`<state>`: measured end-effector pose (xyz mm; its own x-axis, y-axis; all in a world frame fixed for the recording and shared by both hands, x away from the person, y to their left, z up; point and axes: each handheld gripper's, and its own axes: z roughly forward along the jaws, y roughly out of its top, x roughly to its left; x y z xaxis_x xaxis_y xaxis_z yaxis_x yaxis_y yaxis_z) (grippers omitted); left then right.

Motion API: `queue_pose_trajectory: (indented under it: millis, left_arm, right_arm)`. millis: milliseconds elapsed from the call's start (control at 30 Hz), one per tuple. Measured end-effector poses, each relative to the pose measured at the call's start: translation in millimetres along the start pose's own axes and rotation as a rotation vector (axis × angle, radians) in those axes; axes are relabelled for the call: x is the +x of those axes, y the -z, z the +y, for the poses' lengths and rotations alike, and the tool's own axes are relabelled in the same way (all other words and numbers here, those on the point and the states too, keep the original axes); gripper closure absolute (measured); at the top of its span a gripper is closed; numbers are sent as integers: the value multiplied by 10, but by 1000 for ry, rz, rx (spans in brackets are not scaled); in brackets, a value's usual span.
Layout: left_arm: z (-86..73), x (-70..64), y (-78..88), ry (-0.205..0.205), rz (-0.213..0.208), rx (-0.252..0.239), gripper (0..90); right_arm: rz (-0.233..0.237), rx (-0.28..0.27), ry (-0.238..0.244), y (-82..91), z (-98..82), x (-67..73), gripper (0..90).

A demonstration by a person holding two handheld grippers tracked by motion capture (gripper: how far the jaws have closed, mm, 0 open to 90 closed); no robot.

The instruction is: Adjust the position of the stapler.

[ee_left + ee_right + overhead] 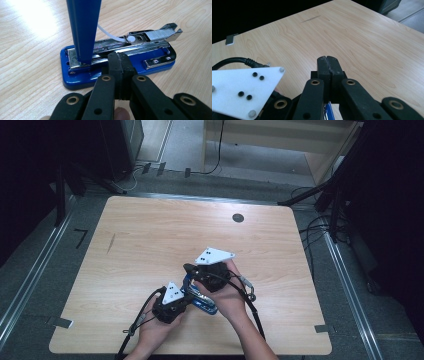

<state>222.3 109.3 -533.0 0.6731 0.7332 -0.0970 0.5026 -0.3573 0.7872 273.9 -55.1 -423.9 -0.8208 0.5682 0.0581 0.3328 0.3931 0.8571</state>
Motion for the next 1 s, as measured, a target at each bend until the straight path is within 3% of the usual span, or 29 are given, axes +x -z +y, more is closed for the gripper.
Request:
queue_pose_trajectory:
  millis: [1000]
  left_arm:
    - [-1, -8, 0, 2, 3, -1, 900]
  right_arm:
    - [-29, -1, -21, 220, -339, -21, 900]
